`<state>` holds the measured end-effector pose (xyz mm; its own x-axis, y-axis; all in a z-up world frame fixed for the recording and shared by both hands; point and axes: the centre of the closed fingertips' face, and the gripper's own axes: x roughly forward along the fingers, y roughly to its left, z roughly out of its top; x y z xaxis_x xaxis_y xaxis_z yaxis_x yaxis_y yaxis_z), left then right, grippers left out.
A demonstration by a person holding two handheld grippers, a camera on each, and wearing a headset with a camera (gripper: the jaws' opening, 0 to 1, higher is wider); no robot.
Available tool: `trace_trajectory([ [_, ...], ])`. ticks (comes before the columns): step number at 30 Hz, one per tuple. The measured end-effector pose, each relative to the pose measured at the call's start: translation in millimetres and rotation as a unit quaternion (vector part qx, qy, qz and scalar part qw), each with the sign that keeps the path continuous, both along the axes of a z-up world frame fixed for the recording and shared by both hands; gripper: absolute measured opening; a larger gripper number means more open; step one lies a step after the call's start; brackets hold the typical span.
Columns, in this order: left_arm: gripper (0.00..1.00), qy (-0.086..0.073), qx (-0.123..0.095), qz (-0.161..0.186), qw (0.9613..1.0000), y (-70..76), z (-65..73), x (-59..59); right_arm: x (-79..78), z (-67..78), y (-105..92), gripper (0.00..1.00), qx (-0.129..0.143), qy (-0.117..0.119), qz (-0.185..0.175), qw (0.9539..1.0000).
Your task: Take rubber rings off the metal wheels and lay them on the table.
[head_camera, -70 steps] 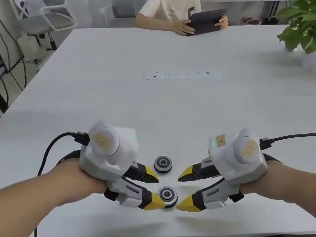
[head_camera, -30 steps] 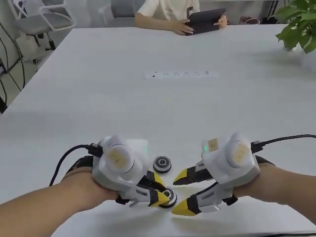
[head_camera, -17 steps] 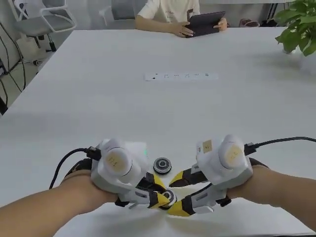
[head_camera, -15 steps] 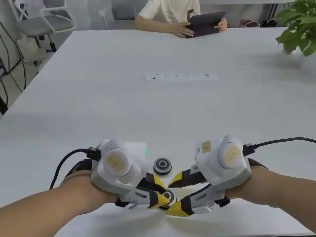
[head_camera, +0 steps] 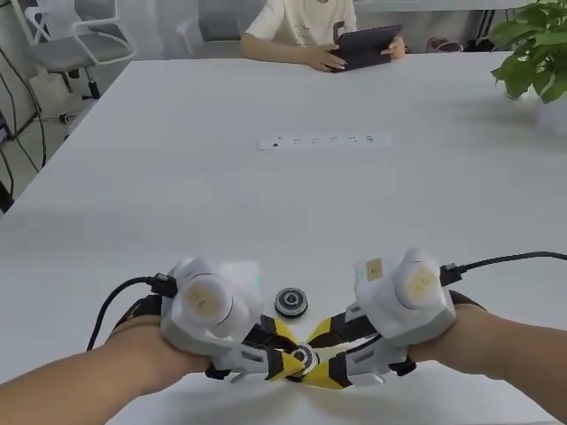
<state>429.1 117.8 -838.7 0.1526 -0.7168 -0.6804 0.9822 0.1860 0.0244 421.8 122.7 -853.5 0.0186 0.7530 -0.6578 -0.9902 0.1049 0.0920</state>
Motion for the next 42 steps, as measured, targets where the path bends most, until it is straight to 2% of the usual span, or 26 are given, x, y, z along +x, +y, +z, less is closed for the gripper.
trace_trajectory([
  [18, 0.07, 0.000, -0.002, 0.003, 1.0000, -0.5, -0.1, 0.2, -0.3, 0.3, -8.5, 0.14, 0.002, 0.004, -0.003, 1.0000],
  [21, 0.07, 0.000, -0.002, 0.003, 1.0000, -0.5, -0.2, 0.0, -0.3, -2.5, -11.4, 0.08, -0.007, 0.003, -0.002, 1.0000],
  [22, 0.07, 0.000, -0.002, 0.003, 1.0000, -0.5, -0.2, 0.0, -0.5, -2.1, -11.4, 0.08, -0.002, 0.015, -0.010, 0.9998],
  [27, 0.07, -0.001, -0.002, 0.003, 1.0000, -0.3, -0.1, -0.6, -1.4, -2.4, -11.0, 0.06, -0.003, 0.018, -0.011, 0.9998],
  [36, 0.07, -0.003, -0.002, 0.002, 1.0000, -0.1, -0.3, -0.8, -0.8, -2.8, -12.2, 0.00, -0.002, 0.052, -0.037, 0.9980],
  [39, 0.07, -0.003, -0.002, 0.002, 1.0000, 0.1, -0.2, -1.1, 0.4, -3.2, -13.5, 0.00, -0.003, 0.072, -0.055, 0.9959],
  [40, 0.07, -0.003, -0.002, 0.001, 1.0000, 0.1, -0.2, -1.2, -0.2, -2.4, -13.0, 0.00, 0.002, 0.091, -0.067, 0.9936],
  [42, 0.07, -0.005, 0.000, 0.000, 1.0000, -0.1, -0.2, -1.2, 1.4, -2.1, -14.4, 0.00, 0.008, 0.106, -0.079, 0.9913],
])
